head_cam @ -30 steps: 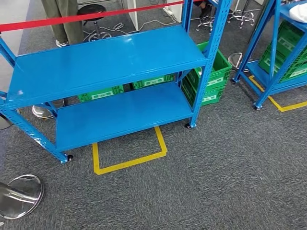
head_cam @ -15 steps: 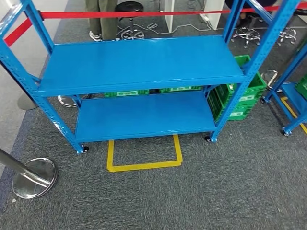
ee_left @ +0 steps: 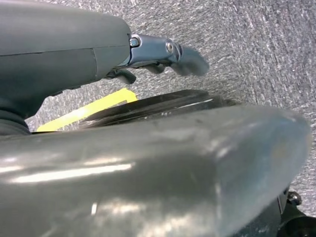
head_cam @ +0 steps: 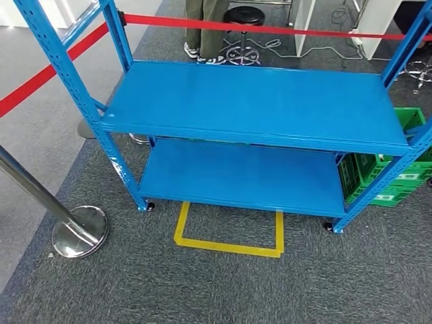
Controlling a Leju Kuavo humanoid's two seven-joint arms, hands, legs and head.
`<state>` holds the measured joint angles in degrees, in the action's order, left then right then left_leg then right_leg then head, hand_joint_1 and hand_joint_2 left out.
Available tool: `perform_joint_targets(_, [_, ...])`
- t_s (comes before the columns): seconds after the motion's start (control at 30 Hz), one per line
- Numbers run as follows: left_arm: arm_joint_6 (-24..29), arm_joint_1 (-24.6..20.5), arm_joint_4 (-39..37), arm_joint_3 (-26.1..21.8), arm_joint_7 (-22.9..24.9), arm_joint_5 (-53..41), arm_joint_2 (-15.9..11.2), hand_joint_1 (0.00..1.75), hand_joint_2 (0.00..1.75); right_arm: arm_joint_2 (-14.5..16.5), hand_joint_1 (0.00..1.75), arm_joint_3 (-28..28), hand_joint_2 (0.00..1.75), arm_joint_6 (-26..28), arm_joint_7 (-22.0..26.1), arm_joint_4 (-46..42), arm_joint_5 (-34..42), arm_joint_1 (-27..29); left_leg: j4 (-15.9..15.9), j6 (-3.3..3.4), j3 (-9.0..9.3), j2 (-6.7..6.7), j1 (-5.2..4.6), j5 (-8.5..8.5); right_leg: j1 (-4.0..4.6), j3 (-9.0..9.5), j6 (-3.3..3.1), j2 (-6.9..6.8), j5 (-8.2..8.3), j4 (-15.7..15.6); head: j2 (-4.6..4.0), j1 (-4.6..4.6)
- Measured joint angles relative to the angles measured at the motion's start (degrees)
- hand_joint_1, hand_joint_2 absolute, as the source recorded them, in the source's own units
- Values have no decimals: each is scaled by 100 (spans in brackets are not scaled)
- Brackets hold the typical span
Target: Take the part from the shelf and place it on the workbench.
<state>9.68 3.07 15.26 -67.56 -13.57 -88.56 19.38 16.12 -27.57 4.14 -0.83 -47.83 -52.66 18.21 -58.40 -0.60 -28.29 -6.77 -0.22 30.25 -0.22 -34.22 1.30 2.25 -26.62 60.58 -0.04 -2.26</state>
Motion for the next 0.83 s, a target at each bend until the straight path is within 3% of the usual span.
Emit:
perform_joint_targets(0.07, [-2,-5,-8,0,1,0,-7,0,0,23,0,-17,0,-13,4,-47,-15,-6,-273,-60,-154,274,-19,77,-18,90,-66,-101,-31,-44,0,-40])
perform_joint_targets(0.13, [-4,-8,-15,-1,8,0,-9,0,0,42,0,-39,0,-29,13,-70,-36,6,-918,-114,-586,522,-24,301,-13,173,-106,-240,-102,-67,0,-80])
perform_joint_targets(0.2, [-5,-6,-17,-4,14,0,-11,0,0,52,0,-69,0,-35,22,-78,-54,21,-1423,-132,-1014,584,-23,476,-9,267,-115,-394,-199,-71,0,-84])
perform_joint_targets(0.23, [-6,-4,-18,-5,15,0,-12,0,0,54,0,-84,0,-37,27,-85,-57,23,-1431,-127,-1102,600,-24,416,-7,331,-113,-466,-253,-72,0,-84])
perform_joint_targets(0.3, [-6,3,-18,-8,16,0,-12,0,0,61,0,-111,0,-42,37,-107,-61,16,-942,-85,-1003,703,-40,-34,-5,479,-96,-606,-377,-82,0,-84])
perform_joint_targets(0.33, [-6,10,-18,-11,18,2,-12,0,0,69,0,-119,0,-46,40,-116,-62,13,-596,-52,-900,852,-63,-281,6,559,-77,-675,-448,-82,0,-82])
perform_joint_targets(0.4, [-5,16,-18,-20,21,10,-7,0,0,83,0,-134,0,-52,45,-131,-63,10,-153,4,-754,1085,-95,-487,41,694,-19,-801,-569,-128,0,-78])
perform_joint_targets(0.43, [-4,18,-18,-24,21,14,-5,0,0,87,0,-140,0,-55,46,-139,-64,11,-69,27,-733,1109,-97,-483,59,765,17,-854,-589,-137,0,-78])
perform_joint_targets(0.5, [-5,17,-18,-30,21,16,2,0,0,90,0,-149,0,-54,49,-160,-64,4,-16,76,-671,952,-57,-499,66,883,95,-881,-599,-154,1,-74])
perform_joint_targets(0.57, [-7,12,-18,-35,21,17,7,0,0,96,0,-159,0,-72,70,-173,-52,-16,12,140,-581,822,-12,-499,46,787,160,-633,-651,144,0,-43])
perform_joint_targets(0.63, [-7,4,-18,-37,21,17,8,0,0,111,0,-205,0,-122,115,-176,-26,-23,18,191,-514,721,7,-449,19,362,195,-346,-878,820,-1,-9])
perform_joint_targets(0.7, [-7,1,-18,-39,21,17,8,0,0,133,0,-278,0,-178,164,-178,-9,-6,18,203,-441,611,13,-371,6,-112,218,-261,-1203,1364,0,4])
perform_joint_targets(0.73, [-6,2,-18,-40,21,17,8,0,0,141,0,-312,0,-204,187,-179,-7,-1,18,195,-385,573,16,-324,2,-254,228,-251,-1262,1407,0,11])
perform_joint_targets(0.77, [-6,2,-18,-42,21,17,8,0,0,148,0,-344,0,-229,211,-181,-7,-3,18,181,-315,549,21,-271,-2,-312,234,-252,-1183,1278,0,18])
perform_joint_targets(0.8, [-6,2,-18,-44,21,17,8,0,0,151,0,-379,0,-255,232,-183,-8,-9,18,160,-238,544,27,-211,-7,-294,239,-268,-949,996,0,26])
perform_joint_targets(0.83, [-6,2,-18,-44,21,17,8,0,0,152,0,-398,0,-267,243,-183,-9,-14,18,150,-197,543,30,-181,-9,-273,240,-275,-817,836,0,29])
